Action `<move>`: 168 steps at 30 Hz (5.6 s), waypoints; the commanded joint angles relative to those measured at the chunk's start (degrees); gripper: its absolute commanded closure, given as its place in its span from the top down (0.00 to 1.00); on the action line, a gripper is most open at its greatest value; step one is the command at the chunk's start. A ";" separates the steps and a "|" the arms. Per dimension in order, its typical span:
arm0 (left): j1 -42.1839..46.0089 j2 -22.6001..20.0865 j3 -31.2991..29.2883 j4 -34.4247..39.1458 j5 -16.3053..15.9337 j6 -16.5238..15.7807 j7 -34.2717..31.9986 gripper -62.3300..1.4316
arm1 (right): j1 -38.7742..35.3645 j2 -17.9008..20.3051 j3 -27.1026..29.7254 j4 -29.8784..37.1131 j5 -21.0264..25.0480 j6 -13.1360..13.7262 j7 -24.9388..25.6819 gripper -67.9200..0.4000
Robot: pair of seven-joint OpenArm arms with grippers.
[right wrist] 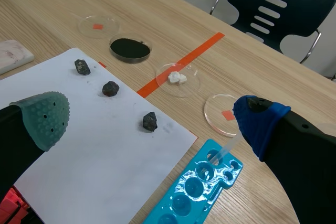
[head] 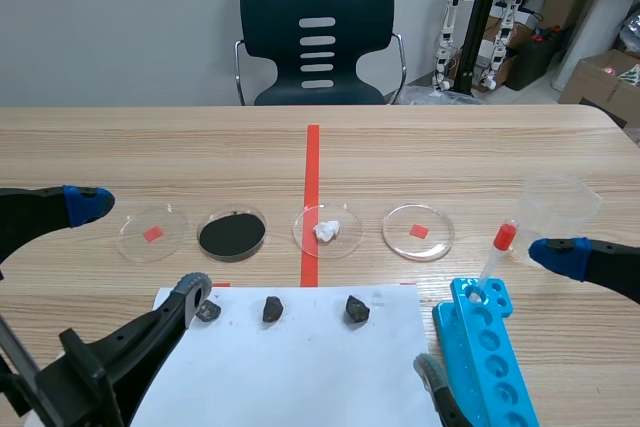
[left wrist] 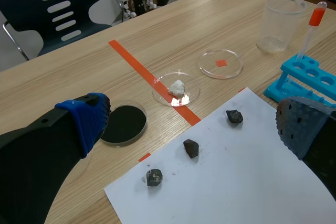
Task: Pick up the right mineral with the left hand
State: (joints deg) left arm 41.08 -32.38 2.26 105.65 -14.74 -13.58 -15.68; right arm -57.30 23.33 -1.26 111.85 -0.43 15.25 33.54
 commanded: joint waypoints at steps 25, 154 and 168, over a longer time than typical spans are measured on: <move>-0.17 0.46 -0.09 0.83 -0.46 0.11 -0.83 1.00 | 0.31 0.00 0.33 1.33 0.68 -0.26 0.87 1.00; -60.94 40.85 41.55 -52.09 3.32 34.64 67.56 0.97 | 0.31 0.00 0.33 1.33 0.68 -0.24 0.90 1.00; -60.94 40.85 41.55 -52.09 2.93 34.69 69.72 0.44 | 0.31 0.00 0.33 1.33 0.68 -0.24 0.90 1.00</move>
State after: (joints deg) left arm -19.53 6.81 43.86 52.69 -11.68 20.99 54.17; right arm -57.30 23.33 -1.26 111.85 -0.43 15.25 33.54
